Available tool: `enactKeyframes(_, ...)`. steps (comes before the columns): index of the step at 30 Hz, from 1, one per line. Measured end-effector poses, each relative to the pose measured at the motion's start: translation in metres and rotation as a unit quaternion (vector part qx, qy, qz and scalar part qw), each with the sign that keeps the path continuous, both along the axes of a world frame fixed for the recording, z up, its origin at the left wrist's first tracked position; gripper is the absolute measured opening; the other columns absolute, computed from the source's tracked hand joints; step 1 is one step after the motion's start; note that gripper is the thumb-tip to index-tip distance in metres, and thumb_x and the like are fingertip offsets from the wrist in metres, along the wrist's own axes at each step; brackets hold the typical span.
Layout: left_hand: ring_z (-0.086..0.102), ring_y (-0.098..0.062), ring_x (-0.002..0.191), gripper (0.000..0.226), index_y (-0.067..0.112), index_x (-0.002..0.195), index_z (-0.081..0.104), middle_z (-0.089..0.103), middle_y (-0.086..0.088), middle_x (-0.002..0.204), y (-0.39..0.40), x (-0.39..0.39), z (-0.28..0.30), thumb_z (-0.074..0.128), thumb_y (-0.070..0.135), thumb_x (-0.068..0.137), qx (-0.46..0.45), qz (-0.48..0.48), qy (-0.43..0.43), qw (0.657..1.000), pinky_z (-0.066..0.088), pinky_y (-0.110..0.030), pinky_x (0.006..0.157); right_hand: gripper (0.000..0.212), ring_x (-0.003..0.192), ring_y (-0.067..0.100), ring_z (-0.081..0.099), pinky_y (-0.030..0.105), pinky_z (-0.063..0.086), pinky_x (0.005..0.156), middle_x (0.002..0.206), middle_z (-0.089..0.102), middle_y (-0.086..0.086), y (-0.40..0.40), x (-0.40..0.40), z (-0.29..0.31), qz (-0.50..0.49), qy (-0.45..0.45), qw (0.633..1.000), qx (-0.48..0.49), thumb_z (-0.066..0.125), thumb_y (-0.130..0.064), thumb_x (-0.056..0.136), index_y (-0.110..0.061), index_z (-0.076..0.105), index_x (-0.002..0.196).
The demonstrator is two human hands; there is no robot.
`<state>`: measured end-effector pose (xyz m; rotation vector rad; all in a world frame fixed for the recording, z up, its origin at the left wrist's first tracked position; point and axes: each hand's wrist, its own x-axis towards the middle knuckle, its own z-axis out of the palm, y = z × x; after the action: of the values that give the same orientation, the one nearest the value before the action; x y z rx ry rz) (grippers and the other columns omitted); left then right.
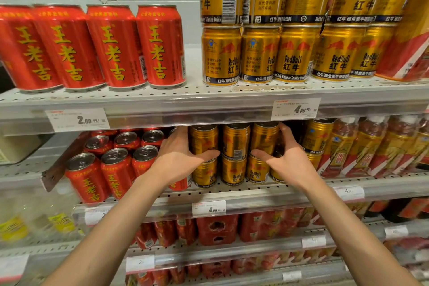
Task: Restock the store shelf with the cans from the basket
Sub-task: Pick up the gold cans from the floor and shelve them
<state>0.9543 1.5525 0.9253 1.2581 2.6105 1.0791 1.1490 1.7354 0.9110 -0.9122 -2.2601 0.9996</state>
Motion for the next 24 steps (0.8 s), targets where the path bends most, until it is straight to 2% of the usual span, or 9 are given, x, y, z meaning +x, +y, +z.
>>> enactKeyframes(5,0.054,-0.024,0.129,0.081,0.035,0.14,0.041,0.057,0.005,0.14,0.0,0.002,-0.004,0.075,0.065,0.073,0.012,0.008,-0.009,1.0,0.043,-0.051,0.109,0.099,0.145,0.022,0.042,0.033,0.036,0.112,0.157,0.045,0.002,-0.001,-0.002,-0.001,-0.01,0.003,1.0,0.01,0.078,-0.045,0.085,-0.029,0.017,0.162)
enactKeyframes(9,0.053,-0.026,0.131,0.082,0.037,0.14,0.04,0.057,0.006,0.141,-0.001,0.005,-0.006,0.074,0.068,0.071,0.025,0.019,-0.016,0.999,0.046,-0.051,0.106,0.095,0.138,0.02,0.049,0.029,0.039,0.106,0.151,0.051,0.002,-0.001,-0.002,-0.005,-0.015,0.011,1.0,0.013,0.078,-0.046,0.085,-0.027,0.023,0.16)
enactKeyframes(12,0.053,-0.025,0.13,0.08,0.036,0.138,0.042,0.057,0.006,0.14,-0.002,0.006,-0.007,0.076,0.065,0.073,0.033,0.023,-0.021,0.999,0.046,-0.049,0.106,0.092,0.135,0.021,0.052,0.034,0.043,0.108,0.148,0.053,0.0,0.0,-0.003,-0.009,-0.017,0.011,1.0,0.007,0.077,-0.051,0.084,-0.027,0.027,0.157)
enactKeyframes(16,0.054,-0.017,0.126,0.079,0.034,0.14,0.044,0.056,0.008,0.139,-0.004,0.007,-0.004,0.078,0.061,0.075,0.06,0.015,-0.049,0.997,0.046,-0.039,0.102,0.09,0.134,0.018,0.053,0.037,0.045,0.109,0.147,0.054,-0.003,0.0,-0.001,-0.009,-0.018,0.016,1.0,-0.011,0.074,-0.054,0.084,-0.025,0.028,0.156)
enactKeyframes(19,0.05,-0.007,0.114,0.069,0.03,0.137,0.047,0.054,0.015,0.127,-0.011,0.008,-0.002,0.077,0.055,0.08,0.105,0.029,-0.095,0.99,0.04,-0.029,0.093,0.081,0.13,0.015,0.055,0.039,0.046,0.11,0.14,0.057,-0.005,-0.004,0.003,-0.008,-0.041,0.054,0.998,-0.01,0.075,-0.047,0.087,-0.022,0.035,0.153)
enactKeyframes(24,0.064,-0.009,0.108,0.053,0.031,0.124,0.056,0.067,0.012,0.114,-0.03,-0.001,-0.008,0.073,0.056,0.081,0.161,0.016,-0.137,0.977,0.053,-0.039,0.097,0.061,0.121,0.011,0.06,0.041,0.049,0.108,0.131,0.061,-0.004,-0.023,0.014,-0.009,-0.096,0.121,0.988,-0.027,0.075,-0.036,0.09,-0.019,0.048,0.142)
